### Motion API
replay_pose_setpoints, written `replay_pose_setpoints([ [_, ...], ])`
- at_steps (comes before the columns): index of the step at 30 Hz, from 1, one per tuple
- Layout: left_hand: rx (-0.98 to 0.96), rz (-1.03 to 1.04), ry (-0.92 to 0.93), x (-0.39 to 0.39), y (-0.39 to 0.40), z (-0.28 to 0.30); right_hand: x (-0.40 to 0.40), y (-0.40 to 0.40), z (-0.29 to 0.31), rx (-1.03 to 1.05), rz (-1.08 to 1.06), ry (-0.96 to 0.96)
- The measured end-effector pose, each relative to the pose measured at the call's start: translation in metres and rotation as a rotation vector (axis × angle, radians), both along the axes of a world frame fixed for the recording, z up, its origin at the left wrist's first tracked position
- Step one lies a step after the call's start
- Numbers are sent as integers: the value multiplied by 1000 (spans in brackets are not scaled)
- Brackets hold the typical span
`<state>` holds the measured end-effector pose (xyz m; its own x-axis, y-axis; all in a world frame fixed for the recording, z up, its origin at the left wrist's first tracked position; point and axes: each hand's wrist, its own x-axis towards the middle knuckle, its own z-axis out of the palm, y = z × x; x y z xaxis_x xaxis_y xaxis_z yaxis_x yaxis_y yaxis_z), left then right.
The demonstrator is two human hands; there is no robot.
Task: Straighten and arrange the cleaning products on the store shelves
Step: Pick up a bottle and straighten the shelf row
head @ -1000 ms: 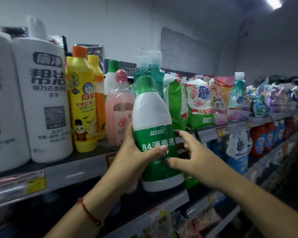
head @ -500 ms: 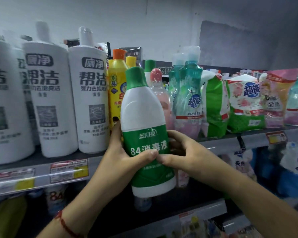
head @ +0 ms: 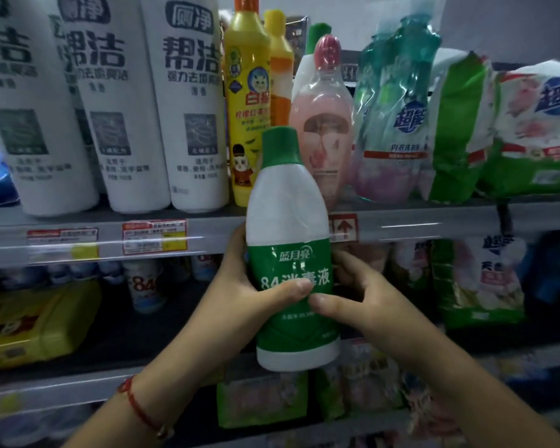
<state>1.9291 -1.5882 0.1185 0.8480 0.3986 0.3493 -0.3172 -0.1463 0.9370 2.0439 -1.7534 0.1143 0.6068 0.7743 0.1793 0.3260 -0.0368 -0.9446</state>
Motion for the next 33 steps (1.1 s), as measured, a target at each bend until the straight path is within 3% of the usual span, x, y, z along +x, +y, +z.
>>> replay_pose_setpoints([
  [8, 11, -59, 58, 29, -59, -5, 15, -65, -15, 19, -85, 54],
  [27, 34, -421, -47, 137, -344, 45, 41, -372, 40, 86, -513, -60],
  [33, 60, -459, -63, 142, -379, 50, 41, -407, 44, 105, -524, -76],
])
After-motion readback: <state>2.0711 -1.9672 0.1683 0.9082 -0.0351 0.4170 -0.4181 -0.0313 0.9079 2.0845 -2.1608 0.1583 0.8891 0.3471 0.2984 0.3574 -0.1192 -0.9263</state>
